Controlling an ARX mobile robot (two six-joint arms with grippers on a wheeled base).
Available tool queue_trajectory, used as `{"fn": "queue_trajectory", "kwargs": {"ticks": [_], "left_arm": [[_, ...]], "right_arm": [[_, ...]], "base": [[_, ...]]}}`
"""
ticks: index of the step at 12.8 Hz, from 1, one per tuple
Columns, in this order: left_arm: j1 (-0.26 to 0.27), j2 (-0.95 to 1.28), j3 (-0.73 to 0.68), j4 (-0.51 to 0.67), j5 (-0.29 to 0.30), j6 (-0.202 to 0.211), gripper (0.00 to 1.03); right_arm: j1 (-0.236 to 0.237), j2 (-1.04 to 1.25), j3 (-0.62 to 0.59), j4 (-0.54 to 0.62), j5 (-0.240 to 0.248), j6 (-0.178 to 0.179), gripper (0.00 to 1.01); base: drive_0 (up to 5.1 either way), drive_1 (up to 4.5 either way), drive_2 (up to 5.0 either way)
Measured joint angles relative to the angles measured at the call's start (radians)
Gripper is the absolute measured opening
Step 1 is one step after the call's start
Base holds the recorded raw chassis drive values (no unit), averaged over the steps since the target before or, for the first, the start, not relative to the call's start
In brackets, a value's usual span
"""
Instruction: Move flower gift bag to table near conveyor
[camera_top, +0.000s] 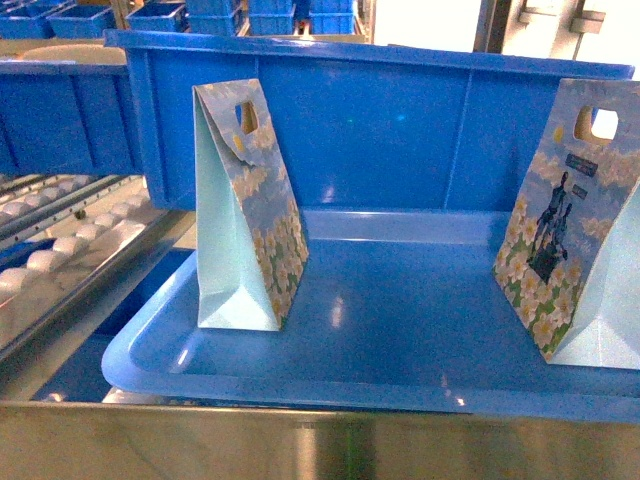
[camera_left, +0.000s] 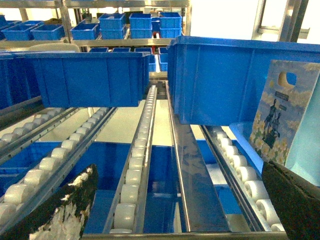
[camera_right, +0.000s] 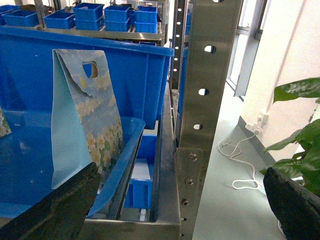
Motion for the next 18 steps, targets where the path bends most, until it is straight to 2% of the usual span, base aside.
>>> {"fn": "queue_trajectory", "kwargs": {"ticks": [2,5,7,9,11,12,13,14,15,16,17,18], "left_arm": [[0.000,0.000,0.000,0.000,0.000,0.000,0.98],[0.000,-0.005,0.000,0.010,0.008,0.000,0.98],[0.005,0.010,0.000,0.044,0.026,-0.001,0.98],[0.010,0.103,0.000,0.140,0.031,-0.006,0.98],[0.015,0.280,0.005,0.293,0.030,-0.027,0.98],[-0.006,0.424,0.042,0.386,0.019,-0.041,0.98],[-0.039,0.523,0.101,0.435,0.016,-0.048,0.98],[-0.077,0.626,0.186,0.448,0.007,-0.058,0.98],[-0.110,0.689,0.257,0.414,-0.002,-0.084,0.98],[-0.138,0.706,0.335,0.348,-0.034,-0.122,0.98],[-0.151,0.673,0.379,0.298,-0.050,-0.151,0.98],[-0.154,0.658,0.383,0.293,-0.064,-0.159,0.98]], "right_arm": [[0.000,0.000,0.000,0.000,0.000,0.000,0.98],[0.008,-0.005,-0.001,0.005,-0.029,0.003,0.98],[0.060,0.015,0.000,0.051,-0.002,0.005,0.98],[0.127,0.117,0.002,0.152,0.051,0.008,0.98],[0.212,0.285,0.022,0.296,0.114,0.007,0.98],[0.252,0.412,0.075,0.395,0.133,0.006,0.98],[0.266,0.502,0.126,0.457,0.145,0.005,0.98],[0.276,0.591,0.190,0.475,0.154,0.004,0.98],[0.302,0.653,0.243,0.459,0.175,0.008,0.98],[0.356,0.669,0.303,0.402,0.221,0.013,0.98],[0.390,0.660,0.348,0.365,0.260,0.019,0.98],[0.394,0.648,0.351,0.361,0.264,0.021,0.98]], "base": [[0.0,0.00,0.0],[0.0,0.00,0.0],[0.0,0.00,0.0],[0.0,0.00,0.0],[0.0,0.00,0.0],[0.0,0.00,0.0],[0.0,0.00,0.0],[0.0,0.00,0.0],[0.0,0.00,0.0],[0.0,0.00,0.0],[0.0,0.00,0.0],[0.0,0.00,0.0]]}}
